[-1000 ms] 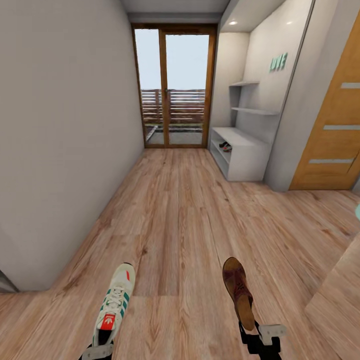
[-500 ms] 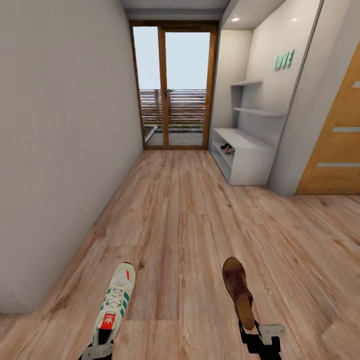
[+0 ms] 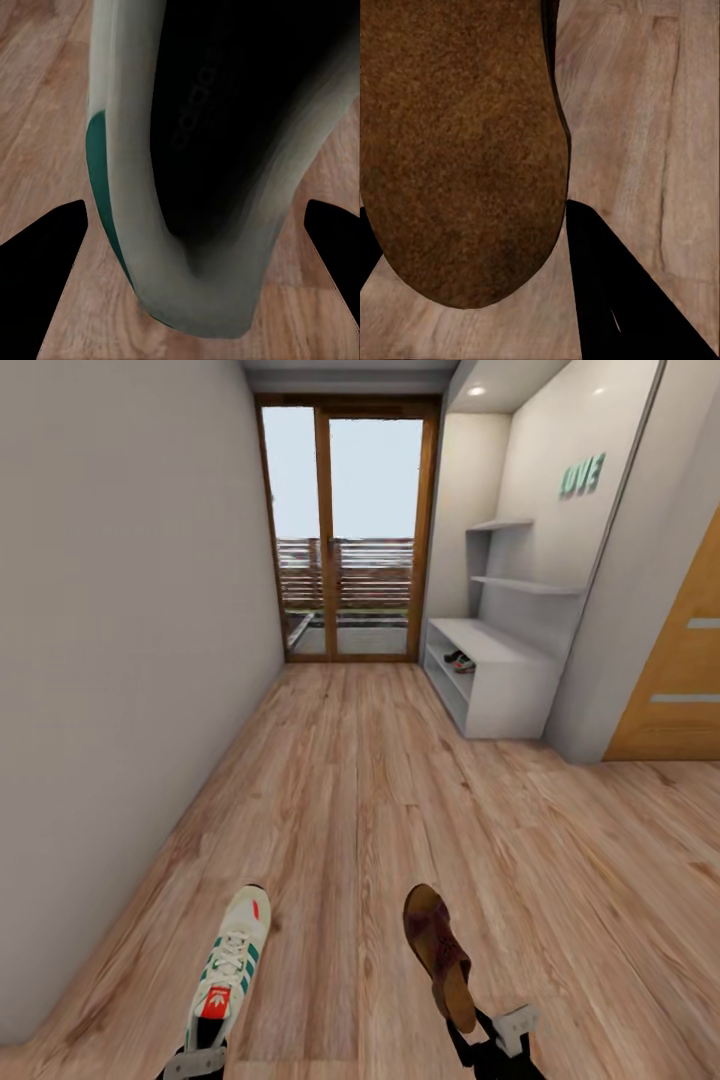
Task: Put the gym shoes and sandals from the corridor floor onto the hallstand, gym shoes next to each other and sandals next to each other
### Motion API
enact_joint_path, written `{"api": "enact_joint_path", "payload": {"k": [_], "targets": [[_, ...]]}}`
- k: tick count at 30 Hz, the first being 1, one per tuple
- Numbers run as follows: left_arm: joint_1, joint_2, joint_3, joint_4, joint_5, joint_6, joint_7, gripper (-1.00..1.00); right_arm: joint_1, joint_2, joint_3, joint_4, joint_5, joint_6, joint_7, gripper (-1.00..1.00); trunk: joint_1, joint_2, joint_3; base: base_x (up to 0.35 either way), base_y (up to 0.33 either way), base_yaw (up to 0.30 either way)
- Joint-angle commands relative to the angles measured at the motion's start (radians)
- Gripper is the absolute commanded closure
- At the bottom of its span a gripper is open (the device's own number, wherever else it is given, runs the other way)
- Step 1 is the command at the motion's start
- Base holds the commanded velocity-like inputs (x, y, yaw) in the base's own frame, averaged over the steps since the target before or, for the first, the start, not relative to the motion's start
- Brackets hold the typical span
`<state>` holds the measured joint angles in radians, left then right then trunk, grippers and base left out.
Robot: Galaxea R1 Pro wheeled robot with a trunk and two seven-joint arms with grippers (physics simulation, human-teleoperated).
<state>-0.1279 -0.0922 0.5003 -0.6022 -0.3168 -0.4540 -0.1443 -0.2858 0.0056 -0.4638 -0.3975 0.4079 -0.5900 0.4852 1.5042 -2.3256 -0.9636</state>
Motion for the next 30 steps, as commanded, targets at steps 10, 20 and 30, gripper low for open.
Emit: {"api": "enact_joint_path", "payload": {"k": [10, 20, 30], "targets": [[-0.001, -0.001, 0.009, -0.008, -0.005, -0.003, -0.009, 1.00, -0.001, -0.001, -0.021, 0.005, -0.007, -0.003, 0.034, 1.00, 0.000, 0.000, -0.001, 0.334, 0.000, 0.000], [-0.001, -0.001, 0.009, -0.007, -0.005, -0.003, -0.009, 1.00, -0.001, 0.004, -0.184, 0.002, -0.004, -0.002, -0.131, 1.00, 0.000, 0.000, -0.001, 0.334, 0.000, 0.000], [-0.001, -0.001, 0.010, -0.005, -0.005, -0.003, -0.009, 1.00, -0.001, 0.007, -0.193, 0.009, 0.004, -0.001, -0.178, 1.00, 0.000, 0.000, -0.001, 0.334, 0.000, 0.000]]}}
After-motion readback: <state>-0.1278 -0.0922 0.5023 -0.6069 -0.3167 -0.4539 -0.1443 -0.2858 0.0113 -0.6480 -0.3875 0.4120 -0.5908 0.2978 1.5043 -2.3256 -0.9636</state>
